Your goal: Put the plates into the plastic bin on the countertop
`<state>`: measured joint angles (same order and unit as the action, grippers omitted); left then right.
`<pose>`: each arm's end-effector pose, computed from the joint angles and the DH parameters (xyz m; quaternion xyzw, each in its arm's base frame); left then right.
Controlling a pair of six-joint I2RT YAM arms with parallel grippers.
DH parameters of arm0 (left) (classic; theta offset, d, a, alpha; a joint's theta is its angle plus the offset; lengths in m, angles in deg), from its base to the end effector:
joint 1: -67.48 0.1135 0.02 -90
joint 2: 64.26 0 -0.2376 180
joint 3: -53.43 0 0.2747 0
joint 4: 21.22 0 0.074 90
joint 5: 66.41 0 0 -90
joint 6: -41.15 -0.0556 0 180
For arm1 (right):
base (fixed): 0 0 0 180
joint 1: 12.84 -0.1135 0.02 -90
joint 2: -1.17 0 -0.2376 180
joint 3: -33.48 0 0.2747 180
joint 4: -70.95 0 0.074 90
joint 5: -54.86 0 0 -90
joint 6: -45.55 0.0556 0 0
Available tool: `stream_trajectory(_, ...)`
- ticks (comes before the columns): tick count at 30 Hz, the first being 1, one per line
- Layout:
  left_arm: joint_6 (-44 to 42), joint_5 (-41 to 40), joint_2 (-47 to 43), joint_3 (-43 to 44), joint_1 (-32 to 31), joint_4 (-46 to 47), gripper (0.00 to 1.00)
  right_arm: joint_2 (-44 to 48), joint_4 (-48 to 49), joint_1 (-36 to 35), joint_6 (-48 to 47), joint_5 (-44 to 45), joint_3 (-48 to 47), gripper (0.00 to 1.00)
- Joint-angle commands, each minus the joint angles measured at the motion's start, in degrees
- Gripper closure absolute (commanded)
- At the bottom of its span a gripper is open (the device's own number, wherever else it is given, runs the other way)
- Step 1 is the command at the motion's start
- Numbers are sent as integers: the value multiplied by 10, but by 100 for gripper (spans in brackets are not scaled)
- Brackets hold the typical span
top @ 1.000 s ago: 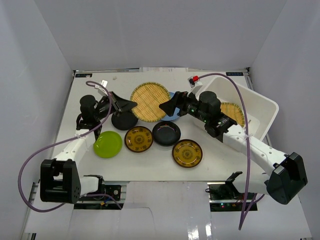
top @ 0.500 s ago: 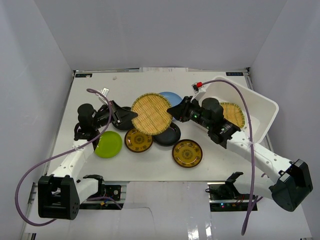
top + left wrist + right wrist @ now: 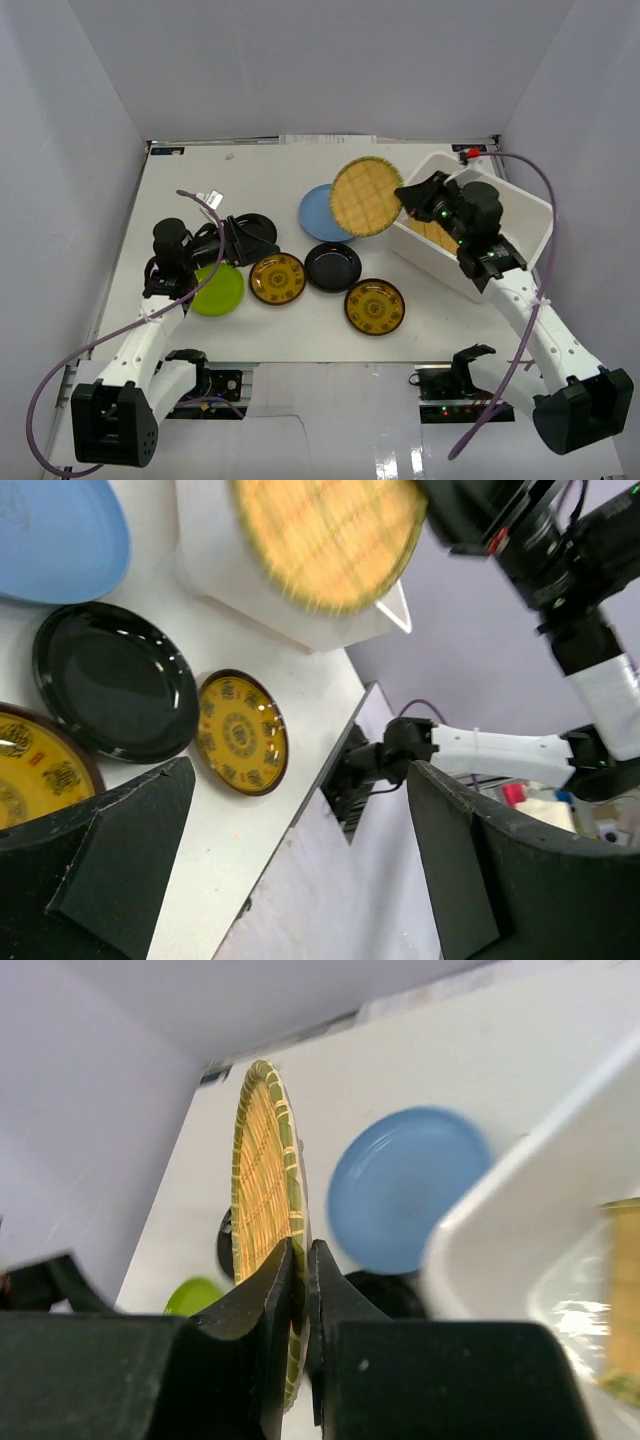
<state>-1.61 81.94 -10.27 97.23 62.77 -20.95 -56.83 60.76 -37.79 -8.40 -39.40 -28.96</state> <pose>0.2476 -0.0679 0.2393 0.0498 0.7367 -0.5815 0.3415 0.2673 0.1289 0.3233 0.0469 0.7401 0.3639 0.5635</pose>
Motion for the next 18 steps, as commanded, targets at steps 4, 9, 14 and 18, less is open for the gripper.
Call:
stream_trajectory(4,-92,-36,-50,0,-6,-104,2,32,-45,219,12,-1,-53,92)
stream_trajectory(9,-95,-49,-75,-2,-7,-112,2,43,-45,350,19,0,1,92)
stream_trajectory(14,-95,-45,-69,-2,-7,-117,2,36,-42,381,17,15,68,92)
stream_trajectory(18,-97,-50,-66,-1,-7,-120,2,23,-41,386,5,31,100,92)
